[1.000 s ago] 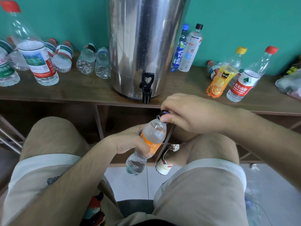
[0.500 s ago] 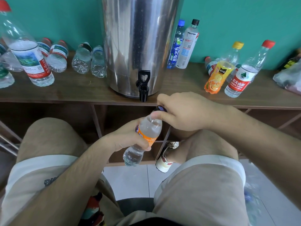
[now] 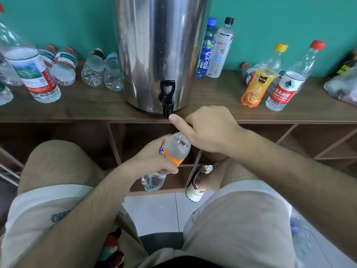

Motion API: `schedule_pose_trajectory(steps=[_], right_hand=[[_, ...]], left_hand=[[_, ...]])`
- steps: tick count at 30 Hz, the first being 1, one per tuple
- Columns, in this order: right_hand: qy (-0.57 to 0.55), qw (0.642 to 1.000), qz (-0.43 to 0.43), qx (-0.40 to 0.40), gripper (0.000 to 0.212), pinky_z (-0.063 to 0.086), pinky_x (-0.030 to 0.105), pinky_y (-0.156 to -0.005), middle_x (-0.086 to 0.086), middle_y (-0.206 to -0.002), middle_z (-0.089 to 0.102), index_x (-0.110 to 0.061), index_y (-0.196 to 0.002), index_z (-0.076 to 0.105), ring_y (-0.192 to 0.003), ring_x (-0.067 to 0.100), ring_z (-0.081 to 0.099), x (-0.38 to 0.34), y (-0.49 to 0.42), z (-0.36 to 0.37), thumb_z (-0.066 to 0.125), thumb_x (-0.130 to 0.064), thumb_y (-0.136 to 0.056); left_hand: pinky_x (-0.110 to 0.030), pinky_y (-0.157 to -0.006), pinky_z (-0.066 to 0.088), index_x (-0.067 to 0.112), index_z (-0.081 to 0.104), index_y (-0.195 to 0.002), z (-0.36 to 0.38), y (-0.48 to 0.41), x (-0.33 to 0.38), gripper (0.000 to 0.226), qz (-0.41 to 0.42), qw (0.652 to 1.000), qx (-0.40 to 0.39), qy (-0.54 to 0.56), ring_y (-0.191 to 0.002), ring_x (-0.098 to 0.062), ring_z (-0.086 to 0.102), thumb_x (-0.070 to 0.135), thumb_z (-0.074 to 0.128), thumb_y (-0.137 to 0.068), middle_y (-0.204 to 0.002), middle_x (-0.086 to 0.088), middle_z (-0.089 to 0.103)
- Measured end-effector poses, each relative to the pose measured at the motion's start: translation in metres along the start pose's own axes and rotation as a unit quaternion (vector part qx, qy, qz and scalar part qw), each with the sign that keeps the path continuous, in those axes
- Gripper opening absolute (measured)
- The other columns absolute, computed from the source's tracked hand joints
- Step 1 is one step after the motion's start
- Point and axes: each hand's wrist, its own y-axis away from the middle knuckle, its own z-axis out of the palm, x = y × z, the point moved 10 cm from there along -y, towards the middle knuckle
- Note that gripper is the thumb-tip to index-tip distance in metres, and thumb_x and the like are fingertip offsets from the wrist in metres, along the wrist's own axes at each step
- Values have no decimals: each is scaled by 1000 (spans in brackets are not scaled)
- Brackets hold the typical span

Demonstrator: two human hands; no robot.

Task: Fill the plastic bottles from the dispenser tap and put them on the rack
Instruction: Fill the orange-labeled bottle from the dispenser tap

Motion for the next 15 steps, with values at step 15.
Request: schedule_pose_trajectory(steps=[15], right_hand=[[-40,989,-126,63,59,31,33,-59,3,-60,52,-13,-59,54,-70,25,53,-6,5,-1,30,-40,-105]], left_hand=[[-19,-73,55,31,59,-109,-10,5,15,55,89,983,76,-144,-92,-9,67,19,91,-67,-95,15,65]])
